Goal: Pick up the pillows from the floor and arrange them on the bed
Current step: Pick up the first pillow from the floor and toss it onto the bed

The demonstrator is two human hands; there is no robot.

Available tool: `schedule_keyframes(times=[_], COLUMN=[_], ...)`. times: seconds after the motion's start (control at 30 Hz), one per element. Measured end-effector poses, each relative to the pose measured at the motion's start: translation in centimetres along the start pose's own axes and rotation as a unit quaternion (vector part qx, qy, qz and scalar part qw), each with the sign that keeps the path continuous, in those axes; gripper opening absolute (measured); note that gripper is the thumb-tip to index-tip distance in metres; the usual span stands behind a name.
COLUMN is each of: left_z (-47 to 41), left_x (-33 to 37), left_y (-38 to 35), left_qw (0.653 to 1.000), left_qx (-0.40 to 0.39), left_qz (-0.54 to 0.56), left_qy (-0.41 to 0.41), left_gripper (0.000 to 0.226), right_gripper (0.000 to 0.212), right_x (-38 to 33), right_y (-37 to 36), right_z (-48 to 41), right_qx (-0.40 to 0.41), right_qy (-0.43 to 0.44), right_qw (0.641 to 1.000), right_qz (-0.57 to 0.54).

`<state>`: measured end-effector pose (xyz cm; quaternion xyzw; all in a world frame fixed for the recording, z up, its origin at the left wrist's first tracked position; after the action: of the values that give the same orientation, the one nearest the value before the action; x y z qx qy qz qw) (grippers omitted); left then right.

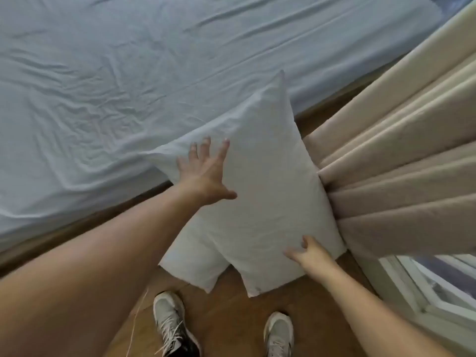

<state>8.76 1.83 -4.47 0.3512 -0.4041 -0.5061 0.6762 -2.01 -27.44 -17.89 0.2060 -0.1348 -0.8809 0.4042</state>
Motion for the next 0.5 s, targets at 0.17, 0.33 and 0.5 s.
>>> schedule_keyframes(times=[0.17, 0.33, 0.5], left_z=[-8.1, -12.8, -11.4], left_x=[-1.7, -3.7, -2.4], left_y=[-7.3, -9.6, -8.9], left_qw=[0.998, 0.988, 0.973], left_qx=[0.004, 0.082, 0.118], left_qz=[-0.051, -0.079, -0.034], left_qy=[-0.035, -0.104, -0.196], left_gripper=[0.156, 0.123, 0.058], right_gripper=[0.156, 0.136, 0.026], right_x=[0.8, -1.8, -1.5], right_y=[-4.0, -5.6, -3.0], right_z=[-8.5, -13.8, -12.6], right_qx=[0.062, 0.244, 0.285], right_qy=[0.007, 0.04, 0.036], right_qw=[0.998, 0.965, 0.952], right_qz=[-0.013, -0.082, -0.108])
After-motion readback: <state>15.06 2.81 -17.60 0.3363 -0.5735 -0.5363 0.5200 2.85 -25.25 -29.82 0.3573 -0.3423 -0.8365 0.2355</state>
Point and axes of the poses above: each hand's wrist, its own z-axis away from the middle knuckle, its own y-axis out of the back of the hand, x = y × z, the point moved 10 cm from there along -z, towards the middle knuckle, and after that the axes turned 7 degrees about -y, right-handed, at the moved point
